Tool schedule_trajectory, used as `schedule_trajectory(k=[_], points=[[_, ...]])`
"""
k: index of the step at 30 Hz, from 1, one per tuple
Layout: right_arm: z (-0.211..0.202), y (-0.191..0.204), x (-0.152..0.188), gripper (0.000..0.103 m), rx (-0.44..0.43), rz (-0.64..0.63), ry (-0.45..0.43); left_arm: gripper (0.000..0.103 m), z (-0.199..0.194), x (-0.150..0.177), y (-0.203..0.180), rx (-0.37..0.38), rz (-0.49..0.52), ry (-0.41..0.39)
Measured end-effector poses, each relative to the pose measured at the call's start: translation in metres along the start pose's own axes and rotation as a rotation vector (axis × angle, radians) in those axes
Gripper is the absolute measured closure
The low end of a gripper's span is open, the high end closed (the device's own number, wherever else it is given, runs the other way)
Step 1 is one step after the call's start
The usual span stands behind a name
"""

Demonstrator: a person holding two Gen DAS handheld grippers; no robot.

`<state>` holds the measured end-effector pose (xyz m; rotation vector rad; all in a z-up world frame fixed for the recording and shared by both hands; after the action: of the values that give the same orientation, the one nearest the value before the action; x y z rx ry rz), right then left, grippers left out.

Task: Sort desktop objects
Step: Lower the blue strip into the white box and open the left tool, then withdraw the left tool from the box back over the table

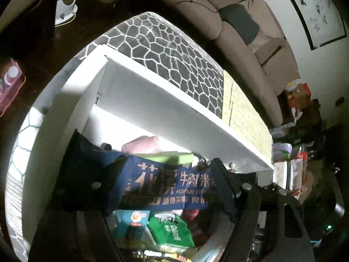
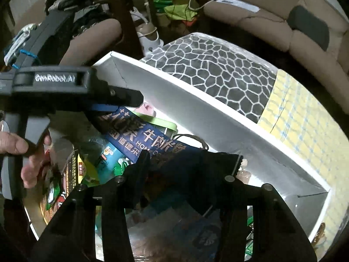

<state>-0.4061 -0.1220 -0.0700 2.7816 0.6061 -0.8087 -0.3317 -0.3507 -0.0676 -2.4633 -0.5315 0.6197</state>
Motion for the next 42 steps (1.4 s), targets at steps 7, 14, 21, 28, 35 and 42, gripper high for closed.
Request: schedule_trajectory(k=[7,14,21,28,35,42], points=[[-0.058,0.004,-0.006,0.055,-0.011,0.029,-0.08,0.012,-0.061,0.012,-0.027,-0.018,0.1,-0.091],[-0.112,0.006,0.016,0.039,0.026,0.031,-0.105,0.008,-0.12,0.05,-0.031,-0.122,0.212,-0.141],[-0.148,-0.003,0.052,0.027,0.052,0.075,-0.101,0.005,-0.134,0.103,-0.027,-0.184,0.251,-0.147],[-0.17,0.005,0.086,0.018,0.061,0.106,-0.105,0.0,-0.151,0.15,-0.054,-0.309,0.398,-0.244],[-0.19,0.018,0.107,0.0,0.043,0.142,-0.12,0.0,-0.188,0.179,-0.085,-0.373,0.493,-0.323],[-0.225,0.028,0.129,0.0,0.036,0.161,-0.143,0.0,-0.219,0.206,-0.107,-0.393,0.525,-0.379]])
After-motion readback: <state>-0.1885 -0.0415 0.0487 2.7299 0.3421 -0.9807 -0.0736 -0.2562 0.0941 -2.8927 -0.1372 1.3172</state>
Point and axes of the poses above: each gripper's, at about its wrist camera, not at the fingertips, and z roughly the way its jaws point, y to its left, x to its underside, the point moved 8 cm from there along z, roughly the way its jaws point, and after that the axes turned 6 degrees about -y, right-handed, at the moved point
